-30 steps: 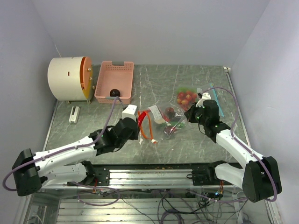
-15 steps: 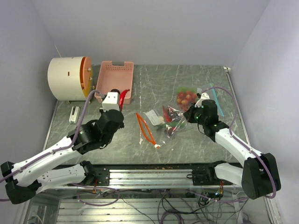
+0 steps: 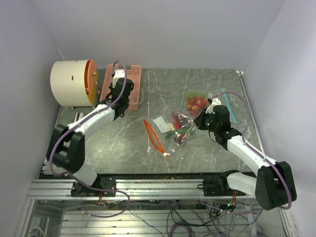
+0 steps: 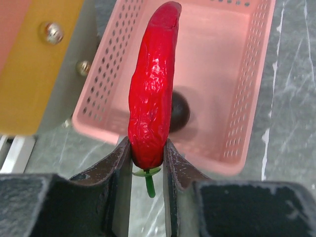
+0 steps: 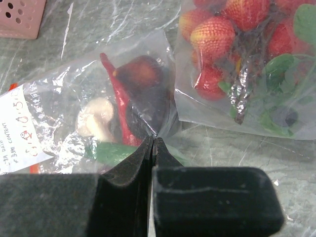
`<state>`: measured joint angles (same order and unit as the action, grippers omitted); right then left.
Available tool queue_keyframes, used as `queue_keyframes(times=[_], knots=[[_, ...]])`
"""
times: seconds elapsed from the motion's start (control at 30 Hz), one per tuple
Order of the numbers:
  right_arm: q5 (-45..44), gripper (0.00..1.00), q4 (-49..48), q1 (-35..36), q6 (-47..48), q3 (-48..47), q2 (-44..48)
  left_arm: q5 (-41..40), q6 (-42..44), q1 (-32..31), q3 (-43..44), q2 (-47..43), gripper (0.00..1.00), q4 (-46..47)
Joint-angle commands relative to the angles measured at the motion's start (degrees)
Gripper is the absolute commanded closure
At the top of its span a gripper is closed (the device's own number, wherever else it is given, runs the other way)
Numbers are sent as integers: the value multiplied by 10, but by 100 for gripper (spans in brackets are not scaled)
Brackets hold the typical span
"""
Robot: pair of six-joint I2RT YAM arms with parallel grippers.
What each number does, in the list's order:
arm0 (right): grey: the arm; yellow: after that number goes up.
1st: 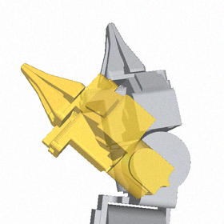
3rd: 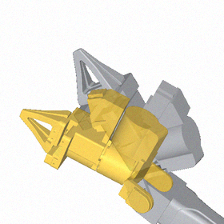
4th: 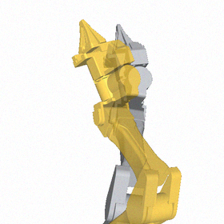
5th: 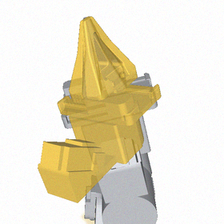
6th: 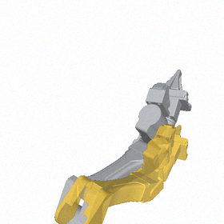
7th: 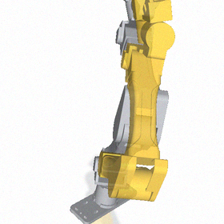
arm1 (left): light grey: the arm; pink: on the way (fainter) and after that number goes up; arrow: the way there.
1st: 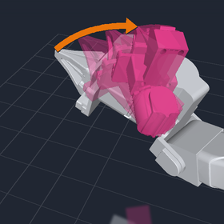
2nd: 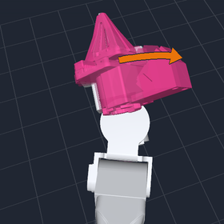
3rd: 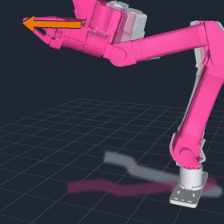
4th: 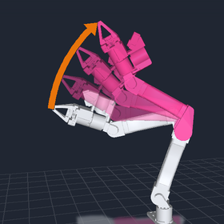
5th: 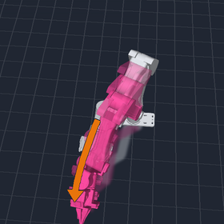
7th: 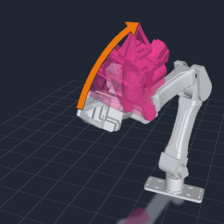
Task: Open the zip-top bag and remove the fake food
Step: Place the fake vegetable in the bin.
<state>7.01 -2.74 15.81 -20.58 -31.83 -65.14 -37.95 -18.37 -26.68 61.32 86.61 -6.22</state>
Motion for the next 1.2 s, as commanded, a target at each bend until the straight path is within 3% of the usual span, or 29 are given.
queue_keyframes(times=[0.0,0.3,0.5,0.57,0.63,0.83,0.93,1.17], knots=[[-8,100,-16,-3,6,-5,-3,57,31,47,84,82,92,101],[-7,100,-34,-2,5,-7,-36,148,10,138,136,184,84,116],[-4,100,-31,-3,5,-10,-43,191,2,164,140,194,34,127],[-15,100,-24,-3,8,-10,-34,205,-2,163,145,193,23,122],[-18,100,-21,-3,10,-9,-29,215,-6,164,140,185,18,129],[-13,100,-18,-2,10,-11,-32,281,-28,155,74,115,18,158],[-15,100,-17,-3,10,-13,-30,281,-32,118,24,65,19,171],[-12,100,-15,-3,9,-14,-23,240,-78,-11,-129,-52,39,208]])
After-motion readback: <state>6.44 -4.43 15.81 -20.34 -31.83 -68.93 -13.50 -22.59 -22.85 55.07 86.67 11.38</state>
